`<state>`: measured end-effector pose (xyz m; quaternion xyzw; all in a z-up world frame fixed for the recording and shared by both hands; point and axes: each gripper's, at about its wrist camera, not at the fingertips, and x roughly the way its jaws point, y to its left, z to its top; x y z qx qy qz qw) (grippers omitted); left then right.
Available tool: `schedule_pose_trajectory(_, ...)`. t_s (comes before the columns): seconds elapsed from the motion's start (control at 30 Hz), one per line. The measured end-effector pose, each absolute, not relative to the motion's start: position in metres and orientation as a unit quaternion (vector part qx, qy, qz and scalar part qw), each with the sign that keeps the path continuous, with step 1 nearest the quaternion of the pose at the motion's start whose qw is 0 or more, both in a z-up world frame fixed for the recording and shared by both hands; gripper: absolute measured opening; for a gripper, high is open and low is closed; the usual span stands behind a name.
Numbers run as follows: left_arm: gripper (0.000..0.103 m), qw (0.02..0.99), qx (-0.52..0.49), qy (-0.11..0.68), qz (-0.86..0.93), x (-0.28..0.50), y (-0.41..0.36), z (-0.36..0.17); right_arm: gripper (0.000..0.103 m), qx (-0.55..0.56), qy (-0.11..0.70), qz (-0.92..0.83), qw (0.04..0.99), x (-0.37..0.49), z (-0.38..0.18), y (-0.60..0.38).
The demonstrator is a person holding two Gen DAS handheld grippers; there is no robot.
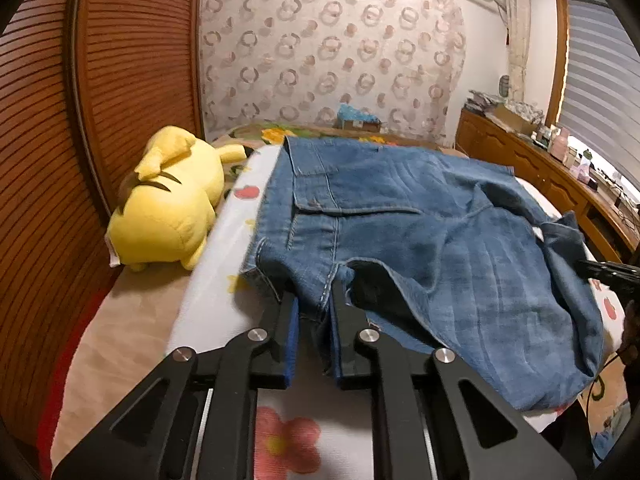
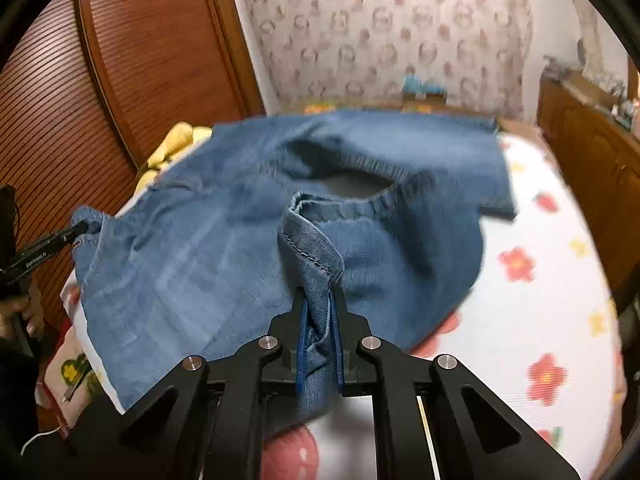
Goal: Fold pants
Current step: 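Grasp the waistband edge with the left gripper while the right gripper holds the hem, then lift the jeans with both grippers and fold the leg over toward the waistband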
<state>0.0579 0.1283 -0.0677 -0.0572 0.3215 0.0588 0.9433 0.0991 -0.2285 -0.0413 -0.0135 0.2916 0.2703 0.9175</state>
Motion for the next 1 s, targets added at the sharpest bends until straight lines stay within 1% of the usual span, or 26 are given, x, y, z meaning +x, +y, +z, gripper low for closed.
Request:
schedule_pose_trajectory(0.17,0.013,0.959,-0.062,0.27,0.061,0.044,0.13,-0.033,0.007,0.001,0.233,0.254,0.939,0.075,-0.006,-0.259)
schedule_pose_trajectory(0.33,0.013,0.966,-0.065,0.244,0.06,0.045,0.134,-0.002,0.006,-0.001,0.181,0.212,0.96,0.055,0.025,-0.293)
schedule_pose_trajectory(0.5,0.013,0.971,-0.064,0.223,0.062,0.049,0.134,0.017,0.006,0.012,0.15,0.175,0.973,0.041,0.044,-0.33)
schedule_pose_trajectory(0.6,0.013,0.973,-0.068,0.214,0.056,0.053,0.132,0.026,0.006,0.017,0.143,0.169,0.975,0.034,0.045,-0.34)
schedule_pose_trajectory(0.73,0.013,0.973,-0.058,0.217,0.057,0.07,0.128,0.029,0.006,0.001,0.151,0.164,0.975,0.037,0.039,-0.325)
schedule_pose_trajectory(1.0,0.013,0.971,-0.05,0.227,0.061,0.106,0.134,0.019,0.006,-0.004,0.189,0.168,0.968,0.079,0.04,-0.309)
